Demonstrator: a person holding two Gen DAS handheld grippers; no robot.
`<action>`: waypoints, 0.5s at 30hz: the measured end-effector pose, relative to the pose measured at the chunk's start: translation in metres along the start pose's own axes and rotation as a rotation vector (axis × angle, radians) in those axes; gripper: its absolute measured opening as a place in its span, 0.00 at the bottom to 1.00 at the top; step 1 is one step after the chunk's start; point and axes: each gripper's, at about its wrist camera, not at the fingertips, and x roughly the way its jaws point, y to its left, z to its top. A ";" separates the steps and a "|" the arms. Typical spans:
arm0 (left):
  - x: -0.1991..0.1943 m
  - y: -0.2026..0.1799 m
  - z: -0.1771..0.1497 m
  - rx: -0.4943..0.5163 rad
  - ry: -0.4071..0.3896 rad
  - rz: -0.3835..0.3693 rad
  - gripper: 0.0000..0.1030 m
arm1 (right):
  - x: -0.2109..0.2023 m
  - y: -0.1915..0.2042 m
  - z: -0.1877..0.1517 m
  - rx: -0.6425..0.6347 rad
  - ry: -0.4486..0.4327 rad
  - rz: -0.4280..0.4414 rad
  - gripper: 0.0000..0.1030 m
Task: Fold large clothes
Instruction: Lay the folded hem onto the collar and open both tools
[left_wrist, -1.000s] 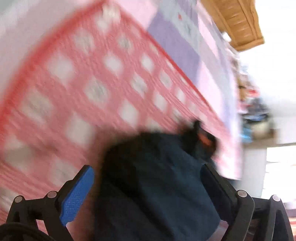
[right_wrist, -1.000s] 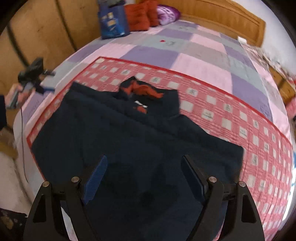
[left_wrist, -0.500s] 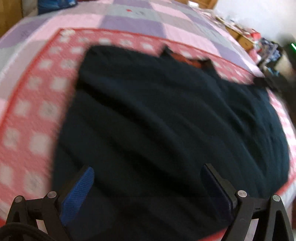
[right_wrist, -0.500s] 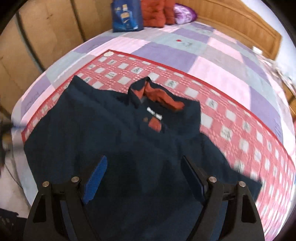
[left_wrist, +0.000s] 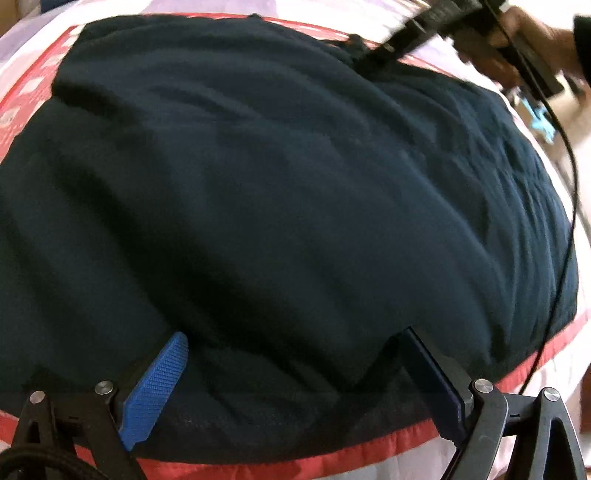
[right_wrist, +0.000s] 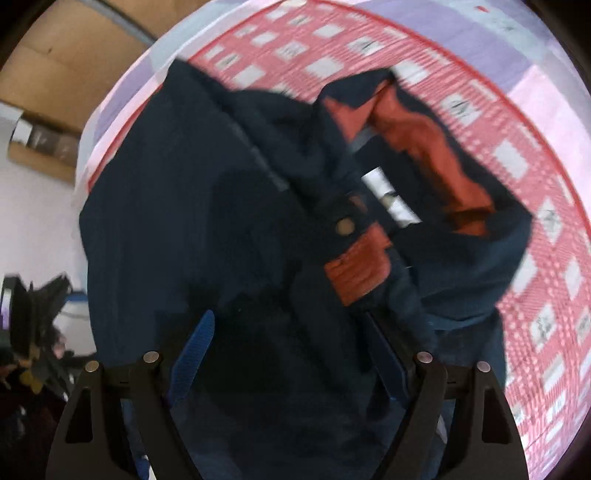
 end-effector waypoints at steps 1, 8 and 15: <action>0.001 0.001 0.001 -0.006 0.000 0.004 0.93 | 0.003 -0.001 -0.002 -0.001 0.005 0.018 0.78; 0.010 -0.003 0.003 -0.024 0.000 0.037 0.93 | -0.011 0.025 -0.029 -0.076 -0.086 -0.065 0.12; 0.016 -0.010 0.010 -0.020 -0.014 0.063 0.94 | -0.030 0.056 -0.037 -0.081 -0.260 -0.343 0.08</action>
